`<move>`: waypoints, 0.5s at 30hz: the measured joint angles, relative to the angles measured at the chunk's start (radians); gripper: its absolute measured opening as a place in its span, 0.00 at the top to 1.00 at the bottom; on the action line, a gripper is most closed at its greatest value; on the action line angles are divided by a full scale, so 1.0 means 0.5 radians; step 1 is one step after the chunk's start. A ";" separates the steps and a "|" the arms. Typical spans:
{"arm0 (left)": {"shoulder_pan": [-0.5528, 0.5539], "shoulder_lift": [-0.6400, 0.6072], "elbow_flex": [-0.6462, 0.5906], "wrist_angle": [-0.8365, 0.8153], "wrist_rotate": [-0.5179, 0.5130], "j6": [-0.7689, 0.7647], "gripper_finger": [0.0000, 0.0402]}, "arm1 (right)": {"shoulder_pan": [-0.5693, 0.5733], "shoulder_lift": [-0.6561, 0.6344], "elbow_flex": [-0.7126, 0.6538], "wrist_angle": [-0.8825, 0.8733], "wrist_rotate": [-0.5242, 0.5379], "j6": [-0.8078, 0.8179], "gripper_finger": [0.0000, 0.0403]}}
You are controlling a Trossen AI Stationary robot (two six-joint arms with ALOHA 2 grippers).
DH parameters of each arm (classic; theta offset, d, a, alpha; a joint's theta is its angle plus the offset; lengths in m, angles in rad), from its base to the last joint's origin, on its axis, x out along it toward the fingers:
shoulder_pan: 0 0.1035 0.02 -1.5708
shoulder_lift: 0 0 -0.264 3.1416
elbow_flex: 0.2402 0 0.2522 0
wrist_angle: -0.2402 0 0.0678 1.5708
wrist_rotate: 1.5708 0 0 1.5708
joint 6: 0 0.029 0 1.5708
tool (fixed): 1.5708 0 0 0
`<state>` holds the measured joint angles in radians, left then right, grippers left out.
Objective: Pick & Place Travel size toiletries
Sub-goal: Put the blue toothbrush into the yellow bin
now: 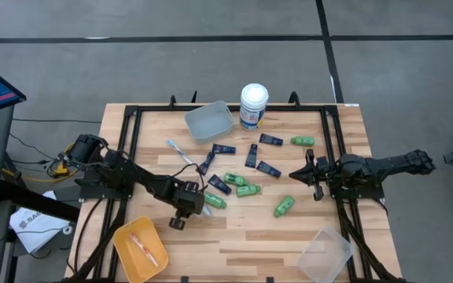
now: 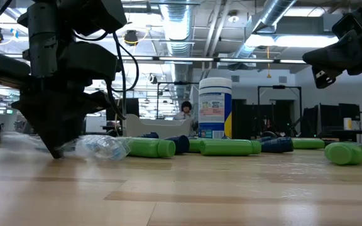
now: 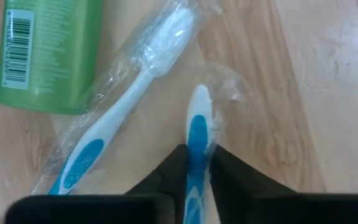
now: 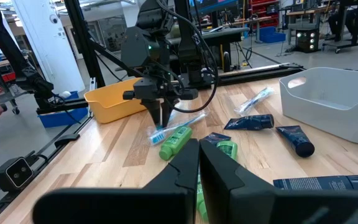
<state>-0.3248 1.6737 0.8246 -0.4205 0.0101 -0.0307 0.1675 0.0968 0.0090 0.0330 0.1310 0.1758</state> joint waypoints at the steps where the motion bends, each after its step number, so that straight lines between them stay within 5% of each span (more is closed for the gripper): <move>1: 0.000 0.000 0.000 -0.001 0.000 0.000 0.91 | 0.000 0.000 0.000 0.000 0.000 0.000 0.99; 6: 0.000 -0.082 -0.009 -0.021 -0.006 -0.006 0.95 | 0.000 0.000 0.000 0.000 0.000 0.000 0.99; 15: -0.007 -0.643 -0.011 -0.038 0.019 -0.109 1.00 | 0.000 0.000 0.000 0.000 0.000 0.000 0.99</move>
<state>-0.3284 1.3524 0.8192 -0.4395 0.0197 -0.0854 0.1674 0.0970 0.0088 0.0330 0.1310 0.1761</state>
